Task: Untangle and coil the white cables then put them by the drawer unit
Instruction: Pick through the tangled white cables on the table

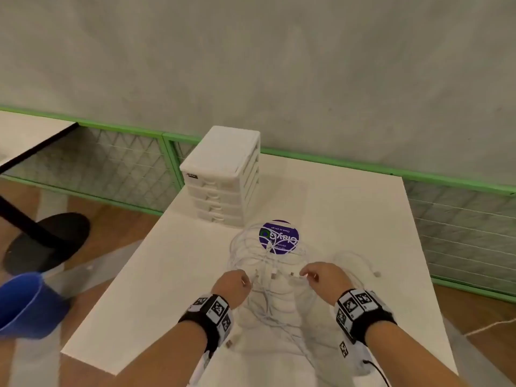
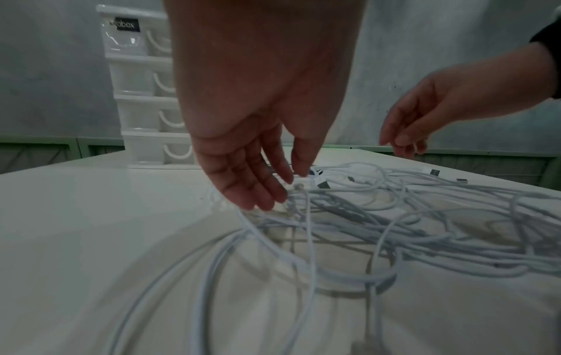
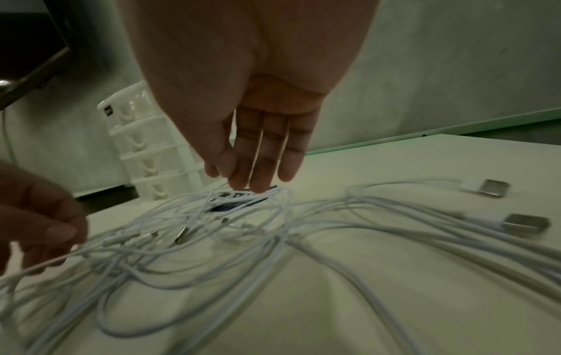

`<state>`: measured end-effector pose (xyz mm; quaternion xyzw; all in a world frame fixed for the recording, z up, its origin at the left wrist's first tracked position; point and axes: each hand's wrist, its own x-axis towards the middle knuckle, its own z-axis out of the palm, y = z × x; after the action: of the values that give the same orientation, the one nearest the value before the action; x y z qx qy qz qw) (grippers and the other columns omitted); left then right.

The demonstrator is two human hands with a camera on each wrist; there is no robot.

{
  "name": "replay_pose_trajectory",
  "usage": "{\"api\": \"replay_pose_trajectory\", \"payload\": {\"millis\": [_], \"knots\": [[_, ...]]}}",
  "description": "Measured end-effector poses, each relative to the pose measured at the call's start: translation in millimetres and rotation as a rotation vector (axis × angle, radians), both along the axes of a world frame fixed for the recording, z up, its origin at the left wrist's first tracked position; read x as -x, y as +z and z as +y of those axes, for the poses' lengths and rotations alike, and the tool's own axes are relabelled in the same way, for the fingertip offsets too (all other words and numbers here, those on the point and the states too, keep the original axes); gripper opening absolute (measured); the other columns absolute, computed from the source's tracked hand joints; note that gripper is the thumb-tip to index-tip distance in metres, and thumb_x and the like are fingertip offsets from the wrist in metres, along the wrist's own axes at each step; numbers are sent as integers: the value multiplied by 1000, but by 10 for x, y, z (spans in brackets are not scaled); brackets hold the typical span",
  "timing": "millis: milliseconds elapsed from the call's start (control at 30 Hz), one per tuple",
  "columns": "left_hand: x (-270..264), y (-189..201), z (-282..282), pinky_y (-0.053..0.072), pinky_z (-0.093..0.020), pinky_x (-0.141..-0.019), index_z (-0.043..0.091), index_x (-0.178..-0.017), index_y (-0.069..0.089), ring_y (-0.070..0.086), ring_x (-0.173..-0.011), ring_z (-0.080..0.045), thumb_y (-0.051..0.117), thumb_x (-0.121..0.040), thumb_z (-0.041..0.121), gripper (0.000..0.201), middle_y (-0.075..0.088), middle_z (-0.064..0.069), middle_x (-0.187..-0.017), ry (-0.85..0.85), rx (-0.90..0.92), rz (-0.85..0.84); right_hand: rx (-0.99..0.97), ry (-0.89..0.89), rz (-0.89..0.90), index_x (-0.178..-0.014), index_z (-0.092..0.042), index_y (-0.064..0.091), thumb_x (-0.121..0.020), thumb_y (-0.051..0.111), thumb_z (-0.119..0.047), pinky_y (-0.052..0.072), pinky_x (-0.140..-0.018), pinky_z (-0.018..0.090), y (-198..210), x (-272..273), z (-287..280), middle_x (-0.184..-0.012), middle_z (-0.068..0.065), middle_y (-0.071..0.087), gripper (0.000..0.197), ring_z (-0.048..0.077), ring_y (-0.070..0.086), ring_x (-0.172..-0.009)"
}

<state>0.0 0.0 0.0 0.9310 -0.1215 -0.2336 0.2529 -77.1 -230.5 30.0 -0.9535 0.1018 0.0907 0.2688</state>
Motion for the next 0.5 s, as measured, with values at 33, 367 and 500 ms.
{"api": "replay_pose_trajectory", "payload": {"millis": [33, 367, 500], "knots": [[-30, -39, -23, 44, -29, -80, 17, -94, 57, 60, -102, -26, 53, -89, 27, 11, 66, -9, -108, -8, -19, 35, 12, 32, 9, -101, -26, 67, -89, 45, -13, 46, -85, 28, -32, -63, 35, -110, 0, 67, 28, 19, 62, -95], [-351, -154, -89, 45, -34, -82, 6, -90, 67, 58, -96, -28, 51, -92, 27, 27, 63, -12, -98, -53, 34, -190, 265, 366, 180, -128, -30, 48, -91, 38, -5, 45, -77, 36, -169, -578, 364, -119, 9, 50, 46, 33, 58, -96], [-429, -203, -180, 47, -33, -87, 8, -104, 65, 59, -101, -27, 57, -88, 26, 26, 66, -11, -106, -172, 55, -72, 427, 430, 183, -133, -27, 39, -85, 39, 3, 43, -71, 38, -227, -686, 403, -116, 13, 48, 57, 34, 59, -92]]}}
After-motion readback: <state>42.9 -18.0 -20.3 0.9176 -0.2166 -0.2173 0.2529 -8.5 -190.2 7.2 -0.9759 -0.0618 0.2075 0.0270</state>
